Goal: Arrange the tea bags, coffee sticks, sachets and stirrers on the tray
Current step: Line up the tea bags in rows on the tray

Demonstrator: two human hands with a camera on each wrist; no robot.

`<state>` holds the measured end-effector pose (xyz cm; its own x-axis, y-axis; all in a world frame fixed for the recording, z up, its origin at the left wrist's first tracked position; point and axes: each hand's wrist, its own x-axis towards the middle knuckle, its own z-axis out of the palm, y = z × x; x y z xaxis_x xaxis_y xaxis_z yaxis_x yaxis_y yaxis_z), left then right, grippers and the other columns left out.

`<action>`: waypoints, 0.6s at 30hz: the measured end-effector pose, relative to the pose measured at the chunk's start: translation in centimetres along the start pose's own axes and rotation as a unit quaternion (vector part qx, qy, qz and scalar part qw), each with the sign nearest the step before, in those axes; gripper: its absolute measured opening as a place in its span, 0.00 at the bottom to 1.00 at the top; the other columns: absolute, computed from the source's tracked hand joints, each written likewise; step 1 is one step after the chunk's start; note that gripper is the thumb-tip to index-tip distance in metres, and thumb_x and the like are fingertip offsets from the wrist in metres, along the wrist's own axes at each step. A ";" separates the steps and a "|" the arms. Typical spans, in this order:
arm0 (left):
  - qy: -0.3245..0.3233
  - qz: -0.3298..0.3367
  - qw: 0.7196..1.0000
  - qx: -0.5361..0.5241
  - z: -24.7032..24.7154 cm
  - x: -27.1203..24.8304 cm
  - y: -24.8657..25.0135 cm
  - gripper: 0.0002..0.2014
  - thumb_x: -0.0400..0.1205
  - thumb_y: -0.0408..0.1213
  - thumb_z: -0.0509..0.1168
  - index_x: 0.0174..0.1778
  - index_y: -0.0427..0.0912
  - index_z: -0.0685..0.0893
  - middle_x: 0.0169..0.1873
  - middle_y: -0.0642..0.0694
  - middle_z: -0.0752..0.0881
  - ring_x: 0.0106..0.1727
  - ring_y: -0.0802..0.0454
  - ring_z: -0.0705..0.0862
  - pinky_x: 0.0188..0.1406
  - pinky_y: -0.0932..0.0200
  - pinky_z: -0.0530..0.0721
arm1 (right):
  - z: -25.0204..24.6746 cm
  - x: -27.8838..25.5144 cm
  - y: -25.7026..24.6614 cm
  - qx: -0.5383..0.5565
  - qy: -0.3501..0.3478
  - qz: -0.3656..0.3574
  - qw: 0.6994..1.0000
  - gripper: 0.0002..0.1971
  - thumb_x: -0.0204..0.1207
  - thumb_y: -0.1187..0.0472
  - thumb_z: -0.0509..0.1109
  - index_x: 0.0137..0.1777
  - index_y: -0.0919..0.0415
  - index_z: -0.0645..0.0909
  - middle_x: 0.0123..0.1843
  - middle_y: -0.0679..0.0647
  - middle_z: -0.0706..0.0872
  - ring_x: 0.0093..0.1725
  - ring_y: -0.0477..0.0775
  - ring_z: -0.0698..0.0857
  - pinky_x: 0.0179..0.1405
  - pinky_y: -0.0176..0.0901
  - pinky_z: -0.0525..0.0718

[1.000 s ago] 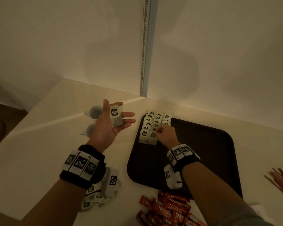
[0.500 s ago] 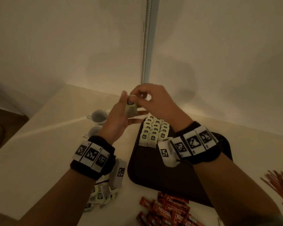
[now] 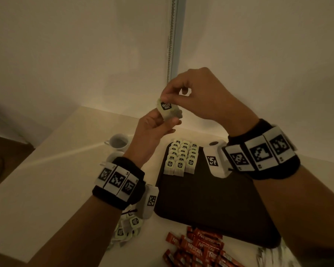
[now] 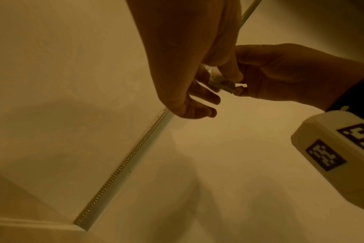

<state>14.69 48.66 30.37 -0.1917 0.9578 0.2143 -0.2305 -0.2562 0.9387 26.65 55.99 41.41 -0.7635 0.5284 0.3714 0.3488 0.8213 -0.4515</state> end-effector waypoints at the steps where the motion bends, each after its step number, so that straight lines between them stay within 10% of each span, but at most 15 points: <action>1: -0.003 -0.002 1.000 -0.002 0.1 -0.1 0.0 0.10 0.73 0.42 0.71 0.49 0.51 0.89 0.48 0.51 0.90 0.52 0.50 0.88 0.46 0.61 0.83 | 0.0 0.0 -0.1 -0.008 0.000 -0.002 1.000 0.06 0.76 0.55 0.71 0.48 0.52 0.89 0.37 0.37 0.83 0.35 0.29 0.77 0.38 0.22 0.71; 18: -0.006 0.013 1.000 0.017 0.2 -0.4 -0.1 0.06 0.74 0.42 0.72 0.46 0.56 0.90 0.46 0.51 0.91 0.50 0.52 0.88 0.42 0.64 0.81 | 0.7 -0.9 0.4 0.016 0.015 -0.009 1.000 0.07 0.76 0.56 0.71 0.47 0.55 0.89 0.39 0.43 0.86 0.35 0.42 0.79 0.38 0.30 0.75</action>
<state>14.94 48.31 30.23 -0.1851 0.9526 0.2416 -0.1934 -0.2764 0.9414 27.13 55.67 40.34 -0.7532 0.5195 0.4035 0.3162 0.8238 -0.4705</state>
